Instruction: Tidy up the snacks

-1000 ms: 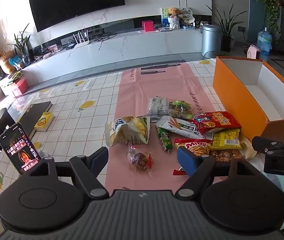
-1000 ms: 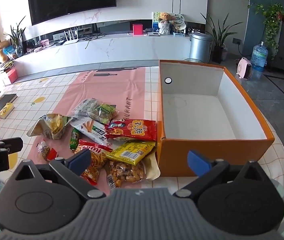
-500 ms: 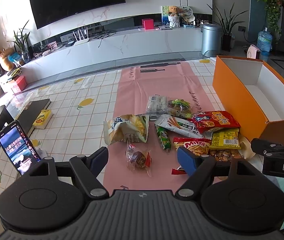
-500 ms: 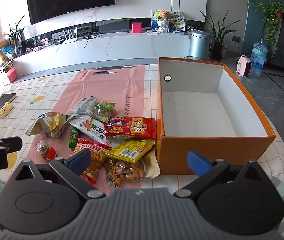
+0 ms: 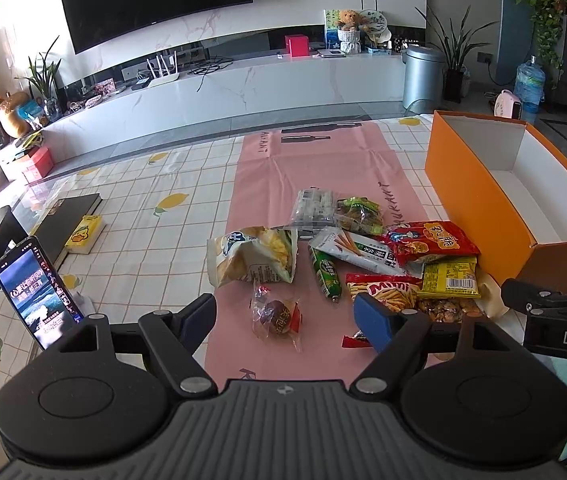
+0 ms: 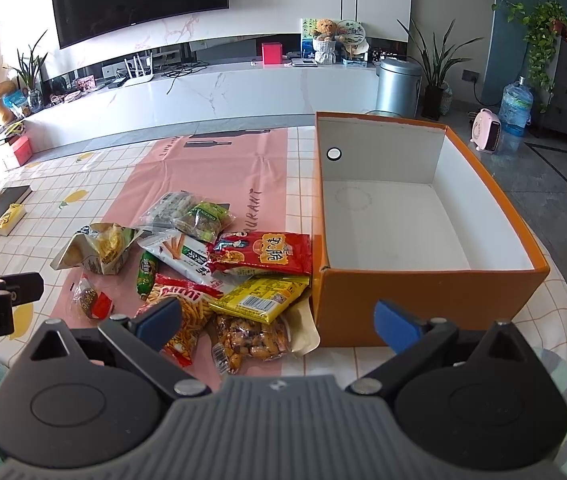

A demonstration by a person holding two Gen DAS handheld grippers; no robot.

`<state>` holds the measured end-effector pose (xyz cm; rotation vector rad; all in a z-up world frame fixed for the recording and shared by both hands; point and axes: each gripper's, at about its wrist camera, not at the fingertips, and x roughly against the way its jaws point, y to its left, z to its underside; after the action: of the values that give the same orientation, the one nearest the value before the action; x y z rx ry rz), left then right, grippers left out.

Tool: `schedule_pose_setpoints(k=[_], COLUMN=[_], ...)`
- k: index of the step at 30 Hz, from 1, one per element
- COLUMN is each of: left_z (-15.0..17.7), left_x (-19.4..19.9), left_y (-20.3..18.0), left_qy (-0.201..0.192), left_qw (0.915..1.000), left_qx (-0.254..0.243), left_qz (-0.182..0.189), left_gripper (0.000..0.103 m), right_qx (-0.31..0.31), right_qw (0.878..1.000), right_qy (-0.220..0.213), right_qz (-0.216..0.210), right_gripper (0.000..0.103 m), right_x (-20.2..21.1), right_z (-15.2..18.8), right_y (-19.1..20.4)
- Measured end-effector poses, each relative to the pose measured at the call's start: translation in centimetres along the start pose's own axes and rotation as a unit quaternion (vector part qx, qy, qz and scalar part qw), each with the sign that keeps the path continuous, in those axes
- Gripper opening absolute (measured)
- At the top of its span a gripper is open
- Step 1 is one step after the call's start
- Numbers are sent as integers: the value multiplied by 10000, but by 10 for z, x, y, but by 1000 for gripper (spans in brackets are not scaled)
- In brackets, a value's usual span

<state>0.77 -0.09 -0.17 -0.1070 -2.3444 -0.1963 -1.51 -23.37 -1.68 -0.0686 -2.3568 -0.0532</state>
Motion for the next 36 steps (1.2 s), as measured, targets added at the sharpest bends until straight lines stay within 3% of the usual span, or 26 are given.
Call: schedule_pose_setpoints(k=[36], left_z=[-2], left_x=[-2], left_y=[-1], left_qy=[65], left_qw=[10000], left_qx=[33], left_qz=[35], left_gripper=[92], right_qx=[-157], right_qw=[9998], right_qy=[140], right_qz=[37], right_gripper=[99], right_x=[-5], right_z=[1], right_y=[-3])
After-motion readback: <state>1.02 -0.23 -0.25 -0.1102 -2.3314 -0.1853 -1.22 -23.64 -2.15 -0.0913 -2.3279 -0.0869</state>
